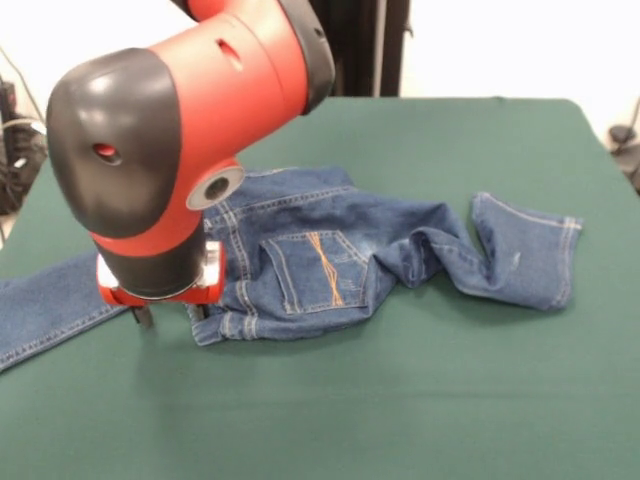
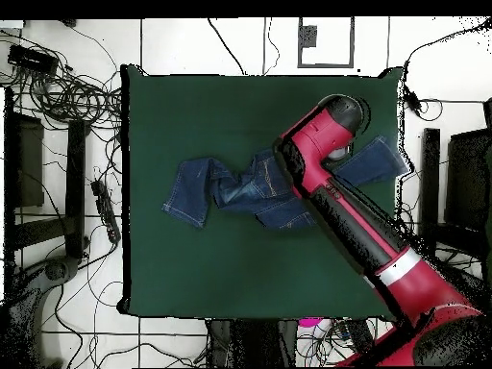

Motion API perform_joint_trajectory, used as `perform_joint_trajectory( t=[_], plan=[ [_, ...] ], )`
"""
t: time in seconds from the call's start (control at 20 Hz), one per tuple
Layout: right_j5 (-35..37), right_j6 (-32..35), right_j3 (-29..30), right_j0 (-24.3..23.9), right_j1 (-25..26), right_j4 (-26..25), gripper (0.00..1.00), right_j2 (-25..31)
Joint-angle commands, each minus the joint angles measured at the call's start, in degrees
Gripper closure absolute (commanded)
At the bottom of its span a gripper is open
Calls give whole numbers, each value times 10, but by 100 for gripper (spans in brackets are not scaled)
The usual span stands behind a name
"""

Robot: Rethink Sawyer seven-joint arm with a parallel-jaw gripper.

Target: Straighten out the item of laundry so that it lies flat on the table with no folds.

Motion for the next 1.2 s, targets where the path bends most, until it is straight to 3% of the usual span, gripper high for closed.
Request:
perform_joint_trajectory(
  t=[0.05, 1.2],
  plan=[
    [67, 186, 95, 18, 98, 121, 0, -31],
    [101, 235, 141, -12, 87, 138, 0, 1]
  ],
)
